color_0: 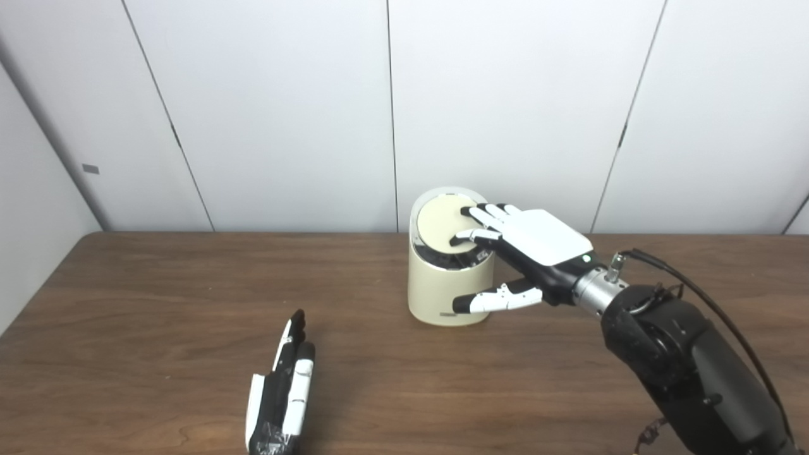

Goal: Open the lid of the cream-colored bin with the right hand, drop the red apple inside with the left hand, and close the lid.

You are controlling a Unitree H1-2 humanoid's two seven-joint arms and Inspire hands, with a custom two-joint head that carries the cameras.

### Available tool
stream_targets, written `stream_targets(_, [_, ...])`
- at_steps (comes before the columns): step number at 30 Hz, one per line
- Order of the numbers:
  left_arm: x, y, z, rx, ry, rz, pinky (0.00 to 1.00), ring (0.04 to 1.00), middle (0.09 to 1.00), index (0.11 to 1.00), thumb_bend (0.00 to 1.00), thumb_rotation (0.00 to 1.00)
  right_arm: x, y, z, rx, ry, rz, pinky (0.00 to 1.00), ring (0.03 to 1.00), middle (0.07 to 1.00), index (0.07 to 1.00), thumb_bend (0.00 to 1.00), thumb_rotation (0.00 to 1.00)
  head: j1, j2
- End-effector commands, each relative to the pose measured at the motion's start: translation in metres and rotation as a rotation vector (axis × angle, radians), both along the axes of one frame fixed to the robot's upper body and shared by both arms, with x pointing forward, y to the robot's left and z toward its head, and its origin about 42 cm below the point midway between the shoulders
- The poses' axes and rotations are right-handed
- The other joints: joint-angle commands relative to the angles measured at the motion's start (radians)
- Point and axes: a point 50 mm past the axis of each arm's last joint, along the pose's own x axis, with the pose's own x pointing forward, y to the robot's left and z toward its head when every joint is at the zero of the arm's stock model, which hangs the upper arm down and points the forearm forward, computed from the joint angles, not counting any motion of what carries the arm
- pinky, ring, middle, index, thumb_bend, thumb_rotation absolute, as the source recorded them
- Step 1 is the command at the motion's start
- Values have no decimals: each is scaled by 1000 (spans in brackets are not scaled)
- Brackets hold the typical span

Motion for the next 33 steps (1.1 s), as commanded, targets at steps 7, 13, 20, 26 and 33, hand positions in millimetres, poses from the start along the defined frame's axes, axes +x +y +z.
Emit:
stream_targets(7, [-3,-4,0,-20,-7,11,1000,1000,1000,1000,636,936,5,7,3,-57,-3,-21,1000,1000,1000,819,682,1000,1,3])
stream_targets(13, [-4,-5,0,-23,-6,13,1000,1000,999,1000,633,935,3,7,6,-5,-7,-23,1000,1000,1000,827,654,1000,2,-1])
stream_targets(20, [-4,-3,0,-25,-7,9,1000,1000,997,1000,601,932,-13,-4,34,121,-53,-42,1000,1000,1000,861,641,1000,-1,-3])
stream_targets(26, [-2,0,-2,-25,-5,8,1000,1000,998,1000,612,927,-25,-12,46,149,-102,-65,1000,1000,1000,864,648,1000,-5,-8])
stream_targets(33, [-4,3,-3,-21,3,2,1000,1000,1000,1000,621,917,-31,-25,38,213,-71,-99,1000,1000,1000,864,609,1000,-11,-11])
